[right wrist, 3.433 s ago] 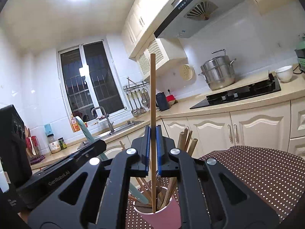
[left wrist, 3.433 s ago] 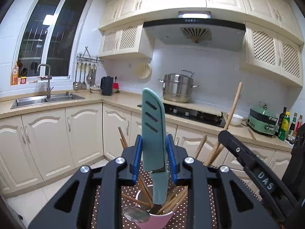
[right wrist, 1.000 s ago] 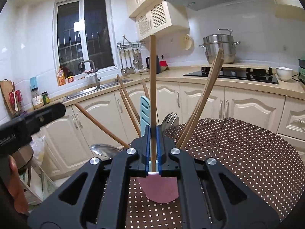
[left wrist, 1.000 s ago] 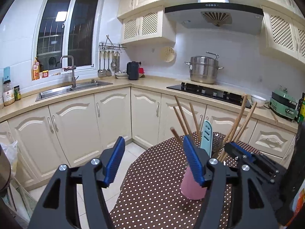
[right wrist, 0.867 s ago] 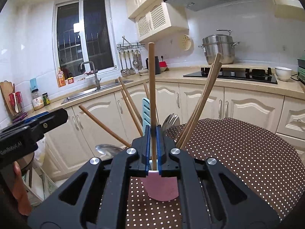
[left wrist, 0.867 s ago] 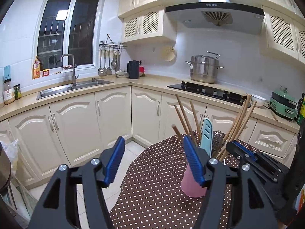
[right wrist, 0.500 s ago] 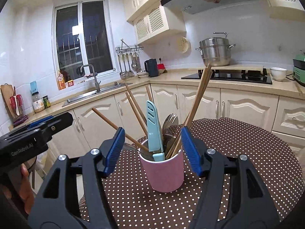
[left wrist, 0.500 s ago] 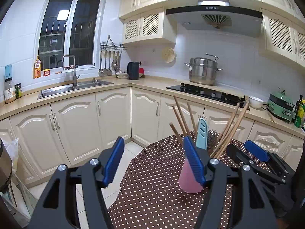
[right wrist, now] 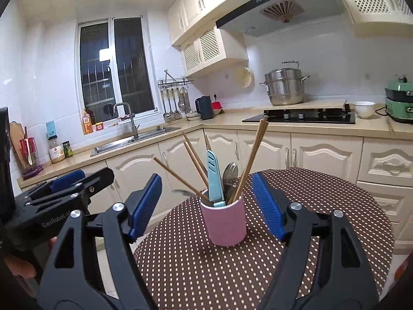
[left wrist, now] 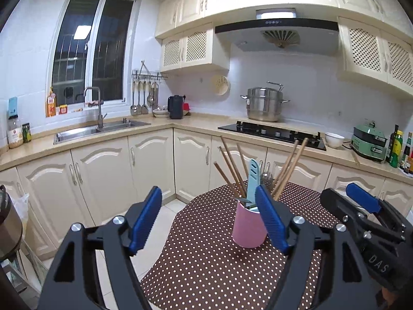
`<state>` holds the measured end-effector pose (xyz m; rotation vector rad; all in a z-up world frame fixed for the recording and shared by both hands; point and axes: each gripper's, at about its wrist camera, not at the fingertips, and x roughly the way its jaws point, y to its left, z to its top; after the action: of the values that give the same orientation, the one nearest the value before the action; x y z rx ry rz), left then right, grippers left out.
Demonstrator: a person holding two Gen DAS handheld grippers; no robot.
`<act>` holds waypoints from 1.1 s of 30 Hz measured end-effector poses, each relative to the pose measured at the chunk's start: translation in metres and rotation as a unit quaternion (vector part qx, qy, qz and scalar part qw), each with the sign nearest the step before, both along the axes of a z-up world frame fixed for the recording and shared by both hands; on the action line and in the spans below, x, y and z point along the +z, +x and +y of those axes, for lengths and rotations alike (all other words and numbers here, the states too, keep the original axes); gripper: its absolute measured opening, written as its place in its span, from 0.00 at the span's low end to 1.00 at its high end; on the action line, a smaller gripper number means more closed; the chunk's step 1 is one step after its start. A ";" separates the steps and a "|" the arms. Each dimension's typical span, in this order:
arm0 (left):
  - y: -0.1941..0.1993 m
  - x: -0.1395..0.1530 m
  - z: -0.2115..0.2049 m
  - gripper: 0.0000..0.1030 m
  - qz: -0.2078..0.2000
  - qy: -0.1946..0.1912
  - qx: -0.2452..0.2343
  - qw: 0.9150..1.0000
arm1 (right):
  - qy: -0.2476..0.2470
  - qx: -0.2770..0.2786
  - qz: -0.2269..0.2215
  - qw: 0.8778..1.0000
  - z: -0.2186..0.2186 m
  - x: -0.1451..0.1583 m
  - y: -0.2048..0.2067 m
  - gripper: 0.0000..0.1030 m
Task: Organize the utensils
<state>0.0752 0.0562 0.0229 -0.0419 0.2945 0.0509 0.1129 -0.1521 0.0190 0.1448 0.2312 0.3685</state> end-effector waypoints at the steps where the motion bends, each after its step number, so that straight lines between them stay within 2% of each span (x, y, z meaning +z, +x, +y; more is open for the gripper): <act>1: -0.007 0.001 -0.003 0.72 -0.005 0.003 -0.003 1.000 | -0.003 -0.002 -0.001 1.000 0.000 0.001 -0.005 0.72; 8: -0.047 0.011 -0.015 0.74 -0.029 0.016 -0.021 0.999 | -0.011 -0.022 -0.016 1.000 -0.009 0.009 -0.043 0.80; 14: -0.075 0.016 -0.026 0.76 -0.037 0.032 -0.036 0.998 | -0.012 -0.024 -0.024 0.999 -0.014 0.017 -0.065 0.83; 18: -0.087 0.022 -0.026 0.80 -0.055 0.029 -0.029 0.998 | -0.018 -0.032 -0.042 0.998 -0.017 0.025 -0.079 0.84; 26: -0.109 0.033 -0.025 0.80 -0.098 0.029 -0.022 0.994 | -0.055 -0.059 -0.085 0.993 -0.010 0.036 -0.100 0.85; 33: -0.118 0.037 -0.023 0.80 -0.124 0.030 -0.014 0.992 | -0.057 -0.058 -0.096 0.992 -0.008 0.041 -0.105 0.86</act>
<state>-0.0425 0.0331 0.0601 0.0157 0.0442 0.0259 0.0077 -0.1602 0.0596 0.0099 0.0540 0.2503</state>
